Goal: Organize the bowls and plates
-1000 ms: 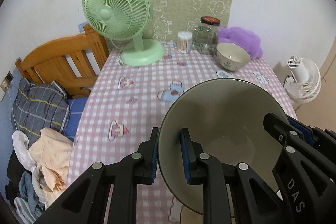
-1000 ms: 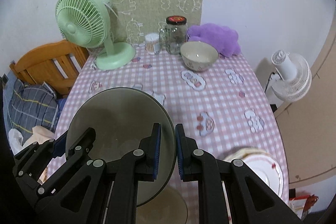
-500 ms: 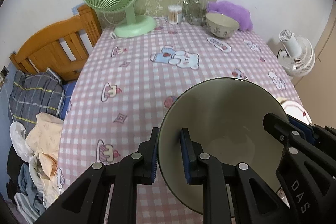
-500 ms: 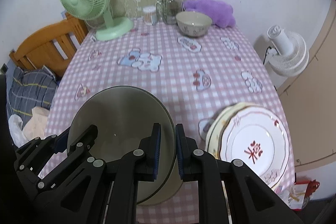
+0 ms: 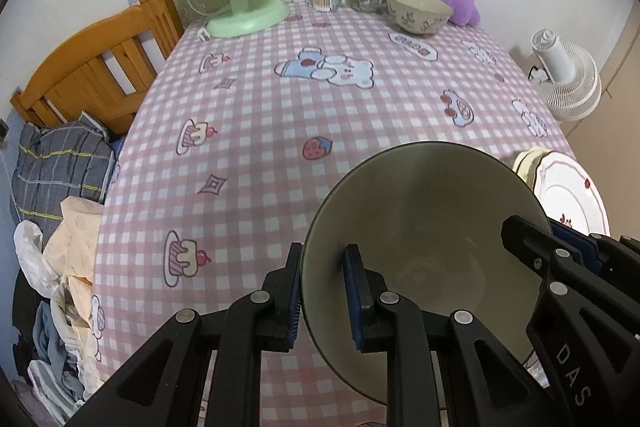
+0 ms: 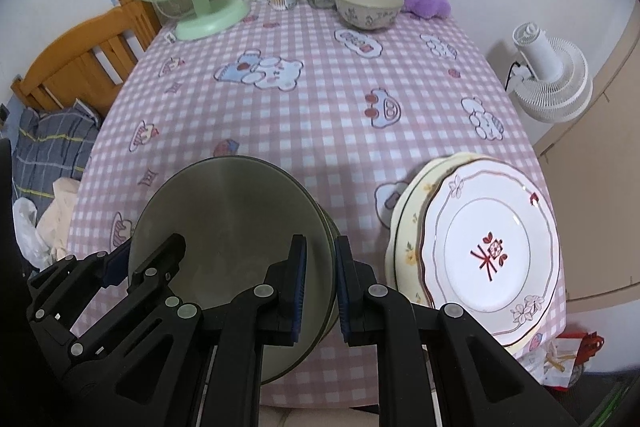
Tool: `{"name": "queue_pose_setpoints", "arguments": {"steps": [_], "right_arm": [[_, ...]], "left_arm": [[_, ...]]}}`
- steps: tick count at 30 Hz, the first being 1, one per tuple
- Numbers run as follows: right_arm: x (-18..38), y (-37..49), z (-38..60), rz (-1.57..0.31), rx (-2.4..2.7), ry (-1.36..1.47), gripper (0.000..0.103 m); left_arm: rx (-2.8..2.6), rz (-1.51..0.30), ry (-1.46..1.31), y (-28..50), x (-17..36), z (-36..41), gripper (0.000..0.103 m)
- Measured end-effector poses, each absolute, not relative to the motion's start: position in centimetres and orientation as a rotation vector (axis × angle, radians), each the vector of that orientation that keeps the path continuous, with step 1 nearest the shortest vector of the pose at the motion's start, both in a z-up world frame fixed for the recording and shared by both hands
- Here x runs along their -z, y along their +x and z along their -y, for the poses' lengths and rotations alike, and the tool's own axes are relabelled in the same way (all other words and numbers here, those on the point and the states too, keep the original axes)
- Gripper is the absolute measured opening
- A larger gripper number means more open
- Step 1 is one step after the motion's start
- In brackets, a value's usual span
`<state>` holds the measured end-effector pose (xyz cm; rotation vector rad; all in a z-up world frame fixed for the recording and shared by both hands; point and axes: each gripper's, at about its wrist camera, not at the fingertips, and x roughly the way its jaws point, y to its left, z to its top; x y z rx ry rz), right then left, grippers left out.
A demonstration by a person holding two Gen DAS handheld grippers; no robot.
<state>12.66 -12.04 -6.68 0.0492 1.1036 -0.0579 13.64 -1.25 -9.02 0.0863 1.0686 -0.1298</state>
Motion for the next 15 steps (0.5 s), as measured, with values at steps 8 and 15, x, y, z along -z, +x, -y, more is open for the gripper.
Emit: {"name": "queue_pose_setpoints", "arguments": {"steps": [8, 15], "right_arm": [[8.5, 13.5, 12.8, -1.156, 0.06, 0.056, 0.017], [9.2, 13.8, 13.3, -1.171, 0.066, 0.061, 0.017]], "left_arm": [[0.129, -1.099, 0.11, 14.2, 10.3, 2.1, 0.017], [0.128, -1.096, 0.141, 14.4, 10.7, 2.8, 0.017]]}}
